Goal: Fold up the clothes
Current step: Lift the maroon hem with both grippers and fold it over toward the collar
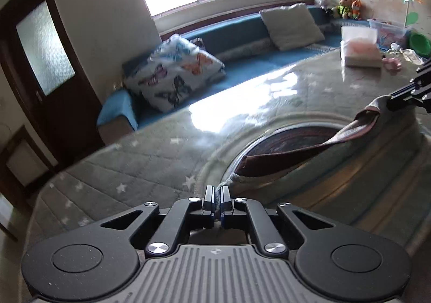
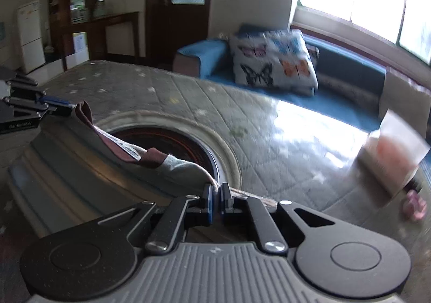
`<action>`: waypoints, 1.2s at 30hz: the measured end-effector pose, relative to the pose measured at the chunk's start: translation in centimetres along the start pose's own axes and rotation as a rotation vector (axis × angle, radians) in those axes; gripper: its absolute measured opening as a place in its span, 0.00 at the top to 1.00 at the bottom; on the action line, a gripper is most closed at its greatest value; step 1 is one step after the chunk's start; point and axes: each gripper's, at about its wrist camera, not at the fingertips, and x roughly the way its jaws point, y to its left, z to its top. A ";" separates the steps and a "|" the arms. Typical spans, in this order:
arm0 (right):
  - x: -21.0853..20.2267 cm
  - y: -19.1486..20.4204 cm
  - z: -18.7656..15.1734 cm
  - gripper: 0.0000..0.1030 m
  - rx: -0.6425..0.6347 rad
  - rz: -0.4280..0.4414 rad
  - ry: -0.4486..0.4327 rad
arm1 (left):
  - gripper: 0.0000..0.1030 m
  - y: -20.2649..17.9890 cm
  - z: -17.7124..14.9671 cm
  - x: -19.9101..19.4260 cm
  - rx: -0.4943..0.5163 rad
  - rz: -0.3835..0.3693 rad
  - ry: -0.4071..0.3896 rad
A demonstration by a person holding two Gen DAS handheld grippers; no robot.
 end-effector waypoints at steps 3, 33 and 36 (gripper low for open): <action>2.4 -1.1 -0.6 0.91 0.070 -0.007 0.027 | 0.91 0.3 0.0 2.4 -0.037 0.018 0.041; 7.8 -2.4 -1.4 0.74 0.255 0.081 0.029 | 0.52 2.9 -0.7 6.3 -0.232 -0.061 0.132; 6.8 -2.8 -1.4 0.72 0.246 0.060 0.010 | 0.52 3.2 -0.8 5.9 -0.234 -0.035 0.126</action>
